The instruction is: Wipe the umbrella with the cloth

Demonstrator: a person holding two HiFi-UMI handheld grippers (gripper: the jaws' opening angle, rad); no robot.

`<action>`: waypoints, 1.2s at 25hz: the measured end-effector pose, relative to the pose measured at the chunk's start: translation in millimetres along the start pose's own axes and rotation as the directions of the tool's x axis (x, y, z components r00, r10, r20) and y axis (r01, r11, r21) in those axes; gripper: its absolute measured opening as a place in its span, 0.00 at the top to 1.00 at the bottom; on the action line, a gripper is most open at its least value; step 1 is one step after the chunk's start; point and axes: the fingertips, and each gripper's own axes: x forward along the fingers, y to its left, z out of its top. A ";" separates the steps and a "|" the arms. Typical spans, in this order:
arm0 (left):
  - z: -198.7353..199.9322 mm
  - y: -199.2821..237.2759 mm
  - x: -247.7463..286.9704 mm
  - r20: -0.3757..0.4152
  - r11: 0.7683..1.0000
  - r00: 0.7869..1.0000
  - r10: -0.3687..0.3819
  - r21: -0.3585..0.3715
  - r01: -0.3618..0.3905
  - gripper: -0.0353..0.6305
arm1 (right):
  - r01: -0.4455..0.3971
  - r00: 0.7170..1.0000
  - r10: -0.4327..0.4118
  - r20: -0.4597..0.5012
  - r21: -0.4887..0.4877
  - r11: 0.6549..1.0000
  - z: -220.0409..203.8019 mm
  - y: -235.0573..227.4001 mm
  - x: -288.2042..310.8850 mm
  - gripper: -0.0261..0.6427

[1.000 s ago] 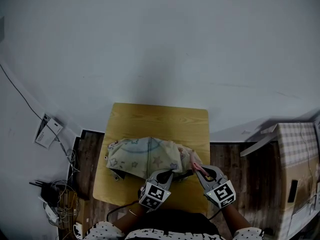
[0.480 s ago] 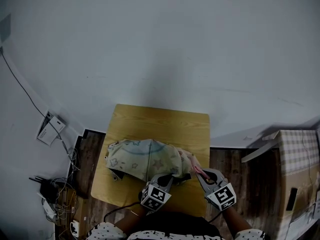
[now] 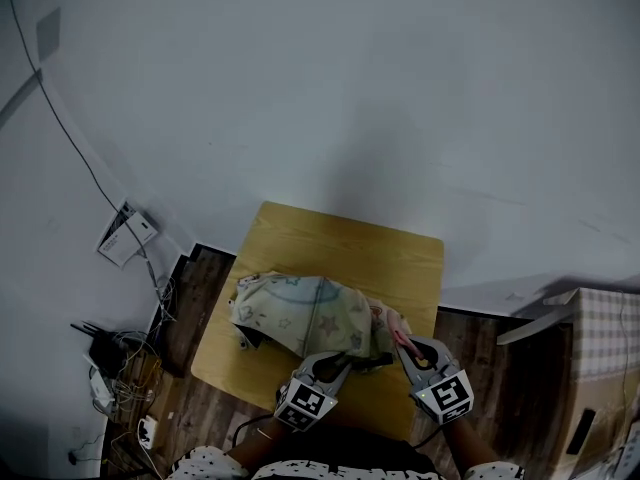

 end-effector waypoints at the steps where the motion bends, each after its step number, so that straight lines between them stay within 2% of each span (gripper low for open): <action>1: 3.8 2.9 -3.2 0.013 1.000 1.000 0.014 0.000 -0.014 0.84 | -0.004 1.000 0.004 0.012 -0.008 1.000 3.7 -0.5 2.3 0.91; 6: 12.9 25.9 -32.6 0.048 0.992 0.991 0.122 -0.004 -0.122 0.84 | 0.004 0.996 -0.003 0.087 -0.005 1.000 28.3 2.2 10.2 0.91; 10: 16.7 55.4 -66.1 0.086 0.974 0.972 0.218 -0.090 -0.210 0.84 | 0.005 0.988 -0.009 0.156 0.026 1.000 49.3 5.5 24.9 0.91; 14: 14.0 98.2 -99.6 0.105 0.950 0.948 0.301 -0.120 -0.288 0.84 | 0.005 0.987 -0.007 0.159 0.011 1.000 66.5 20.6 40.9 0.91; 16: 10.8 121.4 -111.9 0.101 0.942 0.939 0.328 -0.106 -0.317 0.84 | 0.018 0.987 -0.019 0.157 0.007 1.000 73.0 27.3 51.2 0.91; 18: 10.3 139.7 -120.8 0.104 0.941 0.936 0.337 -0.082 -0.329 0.84 | 0.032 0.990 -0.032 0.138 0.004 0.999 80.7 35.5 60.2 0.91; 26: 21.4 184.0 -138.6 0.175 0.961 0.945 0.277 -0.073 -0.269 0.84 | 0.077 0.991 -0.076 0.109 -0.003 0.997 99.9 65.2 95.1 0.91; 28: 26.7 192.7 -140.1 0.193 0.965 0.945 0.263 -0.042 -0.260 0.84 | 0.078 0.990 -0.078 0.119 0.002 0.997 104.8 72.2 104.4 0.91; 30: 30.7 200.1 -141.5 0.199 0.965 0.946 0.257 0.001 -0.262 0.84 | 0.076 0.994 -0.074 0.081 -0.014 0.997 101.4 80.8 113.7 0.91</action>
